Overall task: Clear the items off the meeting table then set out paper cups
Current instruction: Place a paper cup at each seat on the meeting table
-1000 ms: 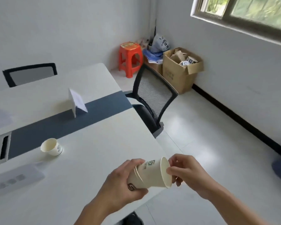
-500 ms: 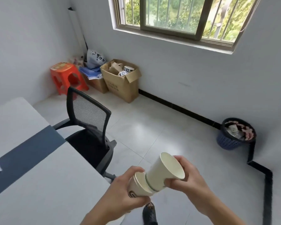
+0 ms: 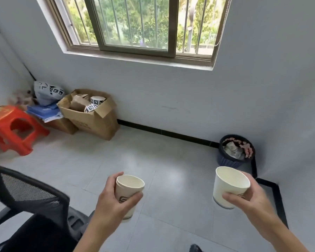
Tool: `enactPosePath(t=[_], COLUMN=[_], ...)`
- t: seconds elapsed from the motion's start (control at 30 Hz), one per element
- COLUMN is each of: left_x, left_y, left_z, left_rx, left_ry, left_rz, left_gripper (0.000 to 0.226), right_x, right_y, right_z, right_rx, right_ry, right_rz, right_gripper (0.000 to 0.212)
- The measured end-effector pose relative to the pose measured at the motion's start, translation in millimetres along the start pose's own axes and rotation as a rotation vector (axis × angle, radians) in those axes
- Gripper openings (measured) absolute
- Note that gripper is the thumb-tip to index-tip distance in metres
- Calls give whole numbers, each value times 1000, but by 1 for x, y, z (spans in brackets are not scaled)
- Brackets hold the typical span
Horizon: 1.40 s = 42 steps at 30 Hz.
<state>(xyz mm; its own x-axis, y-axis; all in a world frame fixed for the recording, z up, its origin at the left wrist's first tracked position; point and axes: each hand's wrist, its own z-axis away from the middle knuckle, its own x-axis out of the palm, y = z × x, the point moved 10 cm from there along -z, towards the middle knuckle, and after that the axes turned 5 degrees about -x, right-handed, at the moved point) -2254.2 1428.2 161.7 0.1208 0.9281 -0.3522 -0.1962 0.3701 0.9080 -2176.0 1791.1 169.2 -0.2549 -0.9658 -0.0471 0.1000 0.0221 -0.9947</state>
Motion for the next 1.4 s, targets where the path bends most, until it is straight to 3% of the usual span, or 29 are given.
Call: enactPosePath(t=[0.13,0.27,0.47,0.67,0.87,1.1,1.4], left_x=[5,3,-38,-103,-191,-329,-481], left_y=[0,6,36,14,-40,-45,-96], left_z=[-68,-146,-240,-261,-291,-373,-412], left_rx=[-42,-67,-136,-264,-382,-383,-438], left_ry=[-5,52,238,512,751,848,1073], left_rz=[12,13,50,138,196,204,302], left_gripper=[74,74,74,64,62,70,69], right_x=[-1,16,102,249,415,599,815], right_y=[4,10,-19,-53,-54,-84,-79], right_z=[-78,-185,-347,-451,-508,-554,-610], right_rx=[-20,-16,-21,-116,-177,-201,-243], right_ry=[-25,-82,-364,-745,-1021,-1197,-1417], right_rz=[42,92,198,271,345,301,388], right_gripper=[67,55,48,41,55,44,57])
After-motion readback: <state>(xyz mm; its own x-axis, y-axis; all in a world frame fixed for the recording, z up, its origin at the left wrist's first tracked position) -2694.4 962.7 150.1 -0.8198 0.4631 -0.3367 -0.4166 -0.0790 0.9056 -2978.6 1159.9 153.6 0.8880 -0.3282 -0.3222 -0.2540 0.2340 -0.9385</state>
